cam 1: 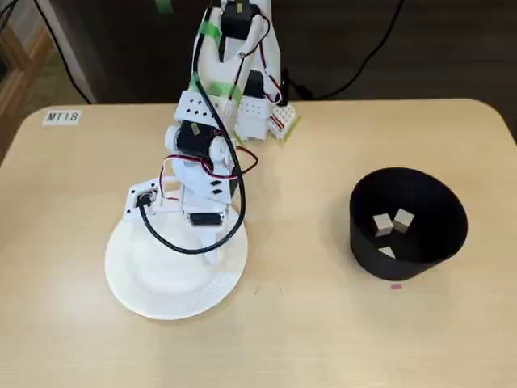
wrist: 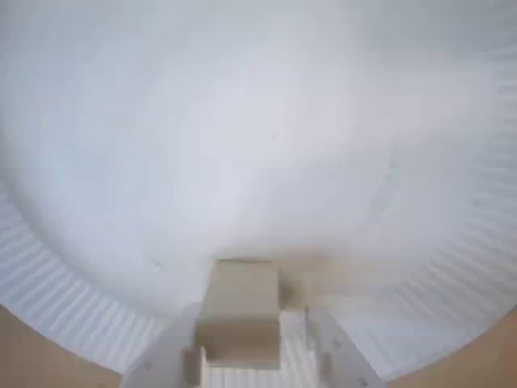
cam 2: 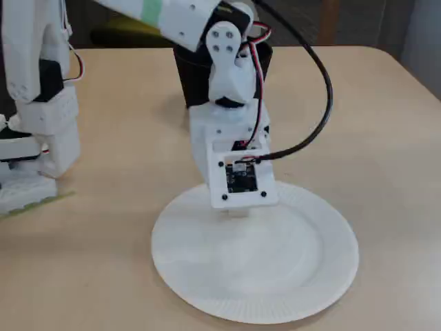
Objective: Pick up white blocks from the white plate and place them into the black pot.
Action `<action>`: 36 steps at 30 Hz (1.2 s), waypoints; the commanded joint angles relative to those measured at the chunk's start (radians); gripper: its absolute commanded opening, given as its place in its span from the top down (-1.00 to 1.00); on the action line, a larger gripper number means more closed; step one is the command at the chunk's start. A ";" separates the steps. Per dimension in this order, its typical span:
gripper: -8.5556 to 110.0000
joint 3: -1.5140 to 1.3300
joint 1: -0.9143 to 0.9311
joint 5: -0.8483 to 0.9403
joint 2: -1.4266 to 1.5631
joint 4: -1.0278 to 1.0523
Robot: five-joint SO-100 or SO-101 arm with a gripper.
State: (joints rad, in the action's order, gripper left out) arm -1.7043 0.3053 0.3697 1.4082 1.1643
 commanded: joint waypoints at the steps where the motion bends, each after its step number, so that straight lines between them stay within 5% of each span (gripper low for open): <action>1: 0.90 0.048 -0.008 -0.005 0.000 -0.025; 8: 0.90 0.038 -0.020 0.003 0.092 -0.104; 15: 0.90 -0.077 -0.097 -0.072 0.482 -0.480; 23: 0.90 -0.123 -0.222 -0.153 0.738 -0.669; 36: 0.90 -0.209 -0.511 -0.166 0.870 -0.626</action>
State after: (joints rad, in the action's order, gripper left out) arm -1.9052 -0.1120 0.2056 2.2304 0.5170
